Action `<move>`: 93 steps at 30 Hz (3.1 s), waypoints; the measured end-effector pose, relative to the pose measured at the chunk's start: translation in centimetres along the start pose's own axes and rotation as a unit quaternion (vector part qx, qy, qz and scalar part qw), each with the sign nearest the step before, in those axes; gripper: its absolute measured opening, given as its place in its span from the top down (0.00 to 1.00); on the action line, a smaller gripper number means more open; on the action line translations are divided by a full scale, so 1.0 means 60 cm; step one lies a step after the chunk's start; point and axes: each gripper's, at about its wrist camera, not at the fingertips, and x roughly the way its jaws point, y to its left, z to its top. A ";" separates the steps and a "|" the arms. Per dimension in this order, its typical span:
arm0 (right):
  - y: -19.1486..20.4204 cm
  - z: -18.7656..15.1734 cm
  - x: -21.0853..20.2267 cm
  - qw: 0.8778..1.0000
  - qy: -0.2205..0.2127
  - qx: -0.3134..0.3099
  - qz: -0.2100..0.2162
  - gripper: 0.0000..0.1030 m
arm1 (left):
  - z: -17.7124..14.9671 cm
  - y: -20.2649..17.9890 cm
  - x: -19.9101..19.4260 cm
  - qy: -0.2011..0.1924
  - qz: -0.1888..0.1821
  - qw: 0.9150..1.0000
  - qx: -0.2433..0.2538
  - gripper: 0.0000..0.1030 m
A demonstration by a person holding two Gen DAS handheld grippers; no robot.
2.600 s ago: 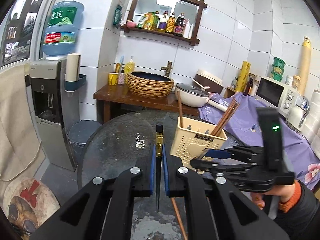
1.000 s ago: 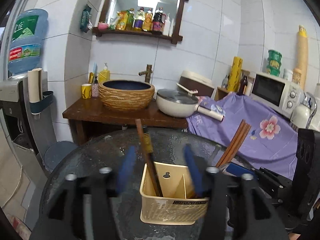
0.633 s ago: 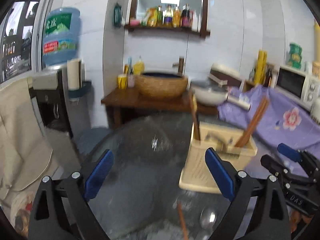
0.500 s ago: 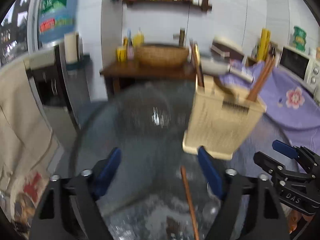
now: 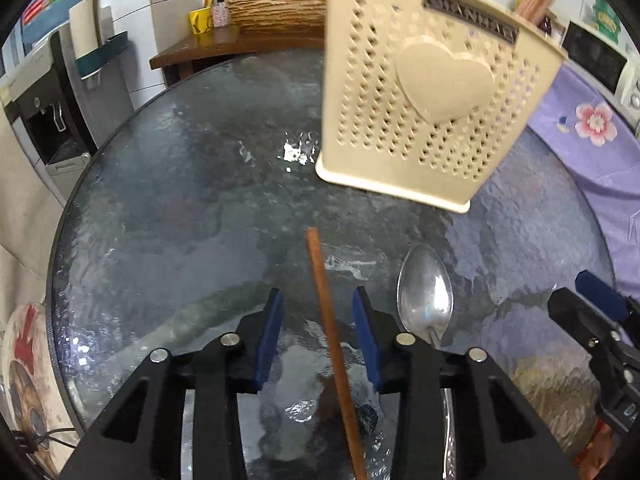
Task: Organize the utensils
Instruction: 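Withdraw both open tools back over the table, then close left tool on the brown chopstick while right tool closes on a metal spoon, then lift both held utensils and carry them above the cream holder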
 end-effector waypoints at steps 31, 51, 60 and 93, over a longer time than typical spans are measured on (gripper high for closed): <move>0.178 0.036 0.134 0.991 0.098 -0.088 -0.039 0.58 | -0.008 0.081 0.000 -0.008 0.021 0.999 -0.027 0.93; 0.088 0.064 0.011 0.998 -0.011 -0.047 0.042 0.63 | 0.017 0.077 -0.086 -0.091 -0.039 0.994 -0.047 0.93; 0.084 0.083 -0.094 0.991 -0.065 -0.053 0.103 0.63 | 0.019 0.052 -0.210 -0.185 -0.079 0.979 -0.039 0.93; 0.103 0.103 -0.120 0.983 -0.111 -0.076 0.126 0.63 | 0.057 0.008 -0.312 -0.240 -0.111 0.964 0.002 0.93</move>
